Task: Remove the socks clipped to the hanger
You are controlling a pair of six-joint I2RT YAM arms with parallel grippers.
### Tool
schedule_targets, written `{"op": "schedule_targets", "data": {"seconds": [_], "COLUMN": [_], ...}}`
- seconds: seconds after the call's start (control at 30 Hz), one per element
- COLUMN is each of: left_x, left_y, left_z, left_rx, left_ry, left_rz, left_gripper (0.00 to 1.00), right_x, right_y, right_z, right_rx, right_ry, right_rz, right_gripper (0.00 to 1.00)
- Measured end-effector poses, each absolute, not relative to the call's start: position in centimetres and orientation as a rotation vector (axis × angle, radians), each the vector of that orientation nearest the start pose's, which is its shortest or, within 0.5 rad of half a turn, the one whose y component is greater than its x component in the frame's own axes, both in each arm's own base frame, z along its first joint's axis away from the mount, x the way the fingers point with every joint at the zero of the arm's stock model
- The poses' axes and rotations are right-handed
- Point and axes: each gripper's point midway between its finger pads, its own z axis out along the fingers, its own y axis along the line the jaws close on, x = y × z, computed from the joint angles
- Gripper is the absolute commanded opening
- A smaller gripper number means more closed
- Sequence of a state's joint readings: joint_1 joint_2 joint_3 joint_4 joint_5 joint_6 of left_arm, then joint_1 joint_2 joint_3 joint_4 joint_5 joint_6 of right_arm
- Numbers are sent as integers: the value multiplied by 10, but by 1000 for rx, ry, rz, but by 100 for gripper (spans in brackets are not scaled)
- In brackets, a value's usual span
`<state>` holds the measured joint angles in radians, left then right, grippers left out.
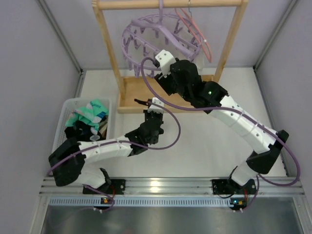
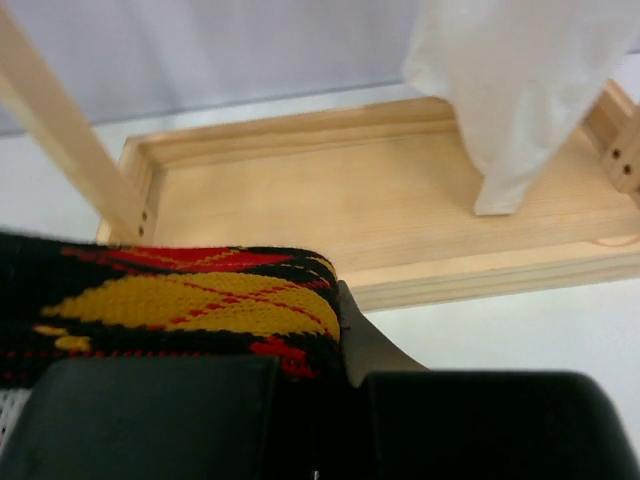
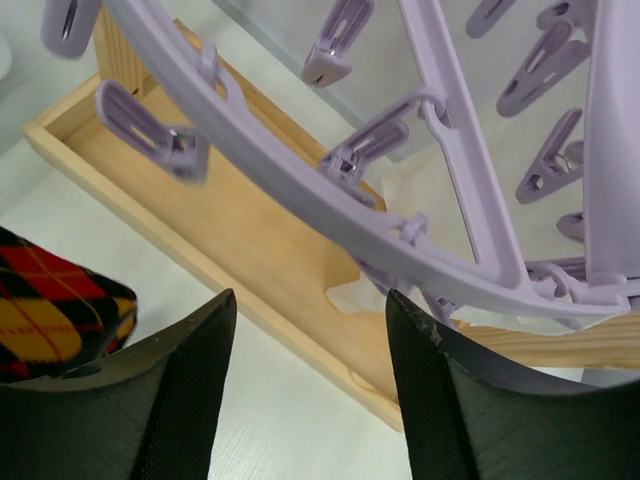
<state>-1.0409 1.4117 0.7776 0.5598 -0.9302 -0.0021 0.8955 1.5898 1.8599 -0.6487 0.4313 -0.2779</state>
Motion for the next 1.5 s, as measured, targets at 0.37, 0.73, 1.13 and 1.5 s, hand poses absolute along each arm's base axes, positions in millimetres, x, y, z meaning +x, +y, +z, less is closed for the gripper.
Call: {"op": "schedule_targets", "data": {"seconds": [0.37,0.73,1.13,1.5], "left_x": [294,284,295,331], "left_y": [-168,-89,12,123], "left_z": [234,299,360,279], "left_rx": [-149,-342,-633,-979], "left_ry": [1723,1698,1665,1867], "left_rz": [27,75,202,255], "left_gripper": [0,0,0,0], "right_x": [295,243,209,205], "right_y": [258,215,171,165], "right_z": [373,398,417,384], "right_rx": [-738,-645,-547,-537], "right_ry": [1745,1662,1586,1629], "right_rz": [149,321,376,375], "right_gripper": [84,99,99,99]}}
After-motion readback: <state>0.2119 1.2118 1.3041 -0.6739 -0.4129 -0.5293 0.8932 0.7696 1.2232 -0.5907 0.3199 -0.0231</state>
